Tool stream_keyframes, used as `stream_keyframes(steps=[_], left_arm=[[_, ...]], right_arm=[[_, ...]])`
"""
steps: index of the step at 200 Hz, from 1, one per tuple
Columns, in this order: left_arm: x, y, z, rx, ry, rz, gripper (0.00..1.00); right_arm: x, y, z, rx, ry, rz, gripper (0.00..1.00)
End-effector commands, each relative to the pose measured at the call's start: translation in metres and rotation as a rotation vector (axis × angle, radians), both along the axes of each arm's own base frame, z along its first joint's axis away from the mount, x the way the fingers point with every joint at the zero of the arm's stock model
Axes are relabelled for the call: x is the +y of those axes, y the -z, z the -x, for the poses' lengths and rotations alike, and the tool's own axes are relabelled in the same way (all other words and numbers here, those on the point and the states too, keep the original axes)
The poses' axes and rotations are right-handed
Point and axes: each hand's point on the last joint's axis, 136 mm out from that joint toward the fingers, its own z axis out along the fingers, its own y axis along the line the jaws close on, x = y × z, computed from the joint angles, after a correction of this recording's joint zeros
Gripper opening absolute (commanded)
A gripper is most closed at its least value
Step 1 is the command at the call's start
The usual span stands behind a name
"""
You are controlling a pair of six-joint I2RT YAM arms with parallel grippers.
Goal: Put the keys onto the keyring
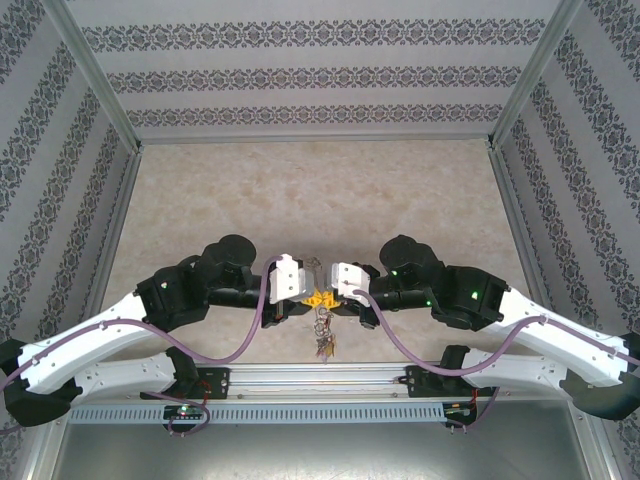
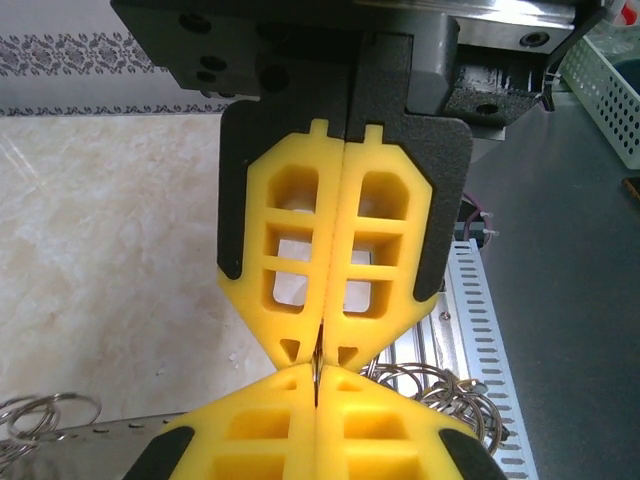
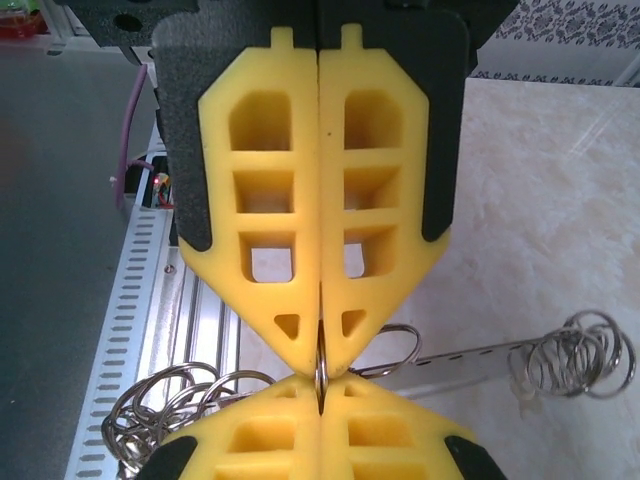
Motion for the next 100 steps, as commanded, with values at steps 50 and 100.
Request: stream_keyframes(steps=[50, 100], left_arm=[[0.002, -0.039, 0.021, -0.031, 0.073, 0.222, 0.0], [-0.001, -0.055, 0.026, -0.022, 0.103, 0.342, 0.0]], right_arm=[[0.004, -0.028, 0.019, 0.002, -0.087, -0.175, 0.17], [0.008, -0.024, 0.02, 0.029, -0.088, -0.182, 0.17]])
